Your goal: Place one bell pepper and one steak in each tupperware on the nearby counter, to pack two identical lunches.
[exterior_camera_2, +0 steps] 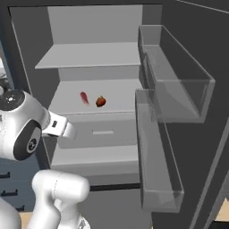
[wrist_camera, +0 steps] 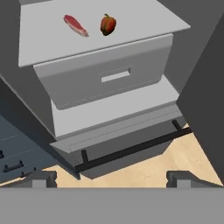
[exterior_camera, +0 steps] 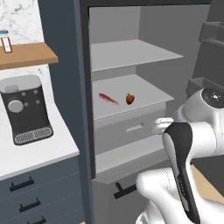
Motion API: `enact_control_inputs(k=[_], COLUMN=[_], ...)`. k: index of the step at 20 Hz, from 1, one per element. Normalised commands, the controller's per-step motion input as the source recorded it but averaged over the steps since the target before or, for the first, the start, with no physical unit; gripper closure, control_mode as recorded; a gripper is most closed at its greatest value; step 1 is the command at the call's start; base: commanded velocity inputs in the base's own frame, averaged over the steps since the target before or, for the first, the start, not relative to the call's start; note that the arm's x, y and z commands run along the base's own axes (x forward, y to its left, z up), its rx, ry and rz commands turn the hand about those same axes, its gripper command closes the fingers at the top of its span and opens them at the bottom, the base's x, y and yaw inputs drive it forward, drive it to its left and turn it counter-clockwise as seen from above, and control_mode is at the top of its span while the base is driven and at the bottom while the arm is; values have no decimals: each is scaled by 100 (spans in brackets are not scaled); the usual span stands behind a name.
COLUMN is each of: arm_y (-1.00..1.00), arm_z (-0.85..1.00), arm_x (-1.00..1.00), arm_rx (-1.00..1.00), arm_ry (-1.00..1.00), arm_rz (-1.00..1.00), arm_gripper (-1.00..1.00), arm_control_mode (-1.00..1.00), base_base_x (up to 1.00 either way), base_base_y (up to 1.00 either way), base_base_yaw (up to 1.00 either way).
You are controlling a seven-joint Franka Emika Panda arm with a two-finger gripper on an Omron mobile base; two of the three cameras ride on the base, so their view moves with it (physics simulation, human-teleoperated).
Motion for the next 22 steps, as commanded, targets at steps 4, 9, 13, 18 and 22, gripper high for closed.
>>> enact_control_inputs(k=[4, 9, 13, 18, 22], arm_y=[0, 0, 0, 0, 0], arm_z=[0, 0, 0, 0, 0], arm_x=[0, 0, 0, 0, 0], arm_rx=[0, 0, 0, 0, 0], arm_ry=[0, 0, 0, 0, 0], arm_rz=[0, 0, 0, 0, 0], arm_gripper=[-100, -100, -100, -100, -100], arm_control_mode=[100, 100, 100, 100, 100], base_base_x=[42, 44, 18, 5, 1], base_base_y=[-1, 0, 0, 0, -1], base_base_yaw=[0, 0, 0, 0, 0])
